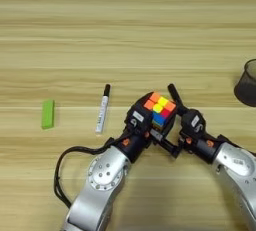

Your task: Move the objects on the table

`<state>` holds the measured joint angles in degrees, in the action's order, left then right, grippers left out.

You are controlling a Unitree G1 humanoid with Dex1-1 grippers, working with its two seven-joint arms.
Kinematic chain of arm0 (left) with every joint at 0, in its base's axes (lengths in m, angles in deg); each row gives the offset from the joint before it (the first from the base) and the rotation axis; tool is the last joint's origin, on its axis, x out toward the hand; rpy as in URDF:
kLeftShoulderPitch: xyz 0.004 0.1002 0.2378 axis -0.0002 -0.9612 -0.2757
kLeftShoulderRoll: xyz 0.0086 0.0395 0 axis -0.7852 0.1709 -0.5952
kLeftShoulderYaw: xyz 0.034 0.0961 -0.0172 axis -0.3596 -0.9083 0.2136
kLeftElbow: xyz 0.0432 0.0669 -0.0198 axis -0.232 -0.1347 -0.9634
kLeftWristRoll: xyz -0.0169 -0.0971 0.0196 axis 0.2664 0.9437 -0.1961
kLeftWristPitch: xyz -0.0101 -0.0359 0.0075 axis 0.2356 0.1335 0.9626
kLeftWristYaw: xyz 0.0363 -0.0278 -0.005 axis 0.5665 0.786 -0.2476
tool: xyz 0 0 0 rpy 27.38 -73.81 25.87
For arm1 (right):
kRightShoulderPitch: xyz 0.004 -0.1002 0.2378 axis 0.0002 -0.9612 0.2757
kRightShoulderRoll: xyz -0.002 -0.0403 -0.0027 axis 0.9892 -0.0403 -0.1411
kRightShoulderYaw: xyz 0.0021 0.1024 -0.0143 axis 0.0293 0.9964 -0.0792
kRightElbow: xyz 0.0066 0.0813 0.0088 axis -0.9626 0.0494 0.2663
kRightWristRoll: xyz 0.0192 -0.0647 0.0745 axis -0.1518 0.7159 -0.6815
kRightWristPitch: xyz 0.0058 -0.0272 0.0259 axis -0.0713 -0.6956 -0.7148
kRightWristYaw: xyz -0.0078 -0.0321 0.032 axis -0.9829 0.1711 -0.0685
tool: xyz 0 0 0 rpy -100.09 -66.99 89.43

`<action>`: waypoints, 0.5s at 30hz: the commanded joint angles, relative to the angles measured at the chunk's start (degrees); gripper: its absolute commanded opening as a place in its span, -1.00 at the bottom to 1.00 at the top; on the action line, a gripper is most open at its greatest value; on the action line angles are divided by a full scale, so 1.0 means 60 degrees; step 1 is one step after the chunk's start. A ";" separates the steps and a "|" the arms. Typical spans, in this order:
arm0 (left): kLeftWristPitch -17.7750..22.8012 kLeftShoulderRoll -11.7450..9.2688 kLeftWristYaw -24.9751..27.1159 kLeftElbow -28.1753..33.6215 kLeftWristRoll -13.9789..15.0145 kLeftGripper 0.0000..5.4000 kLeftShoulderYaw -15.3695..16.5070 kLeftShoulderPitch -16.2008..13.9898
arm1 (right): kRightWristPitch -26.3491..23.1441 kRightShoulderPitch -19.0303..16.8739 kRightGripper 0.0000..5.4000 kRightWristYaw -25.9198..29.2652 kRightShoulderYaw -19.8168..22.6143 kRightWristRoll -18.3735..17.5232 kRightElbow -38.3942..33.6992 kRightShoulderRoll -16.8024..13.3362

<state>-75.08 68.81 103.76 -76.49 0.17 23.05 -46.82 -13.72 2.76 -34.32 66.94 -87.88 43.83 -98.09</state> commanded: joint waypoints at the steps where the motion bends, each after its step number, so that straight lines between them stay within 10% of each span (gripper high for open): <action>1: 0.0213 -0.0076 0.0099 -0.0237 -0.0130 0.21 -0.0131 -0.0099 | 0.0261 0.0206 0.51 -0.0009 0.0022 -0.0216 -0.0222 0.0176; 15: 0.0200 -0.0079 0.0080 -0.0248 -0.0154 0.21 -0.0126 -0.0093 | 0.0261 0.0194 0.51 -0.0010 0.0023 -0.0205 -0.0224 0.0173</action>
<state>-75.18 68.80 103.77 -76.59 0.14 23.05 -46.72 -13.72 2.76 -34.32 66.96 -87.90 43.83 -98.04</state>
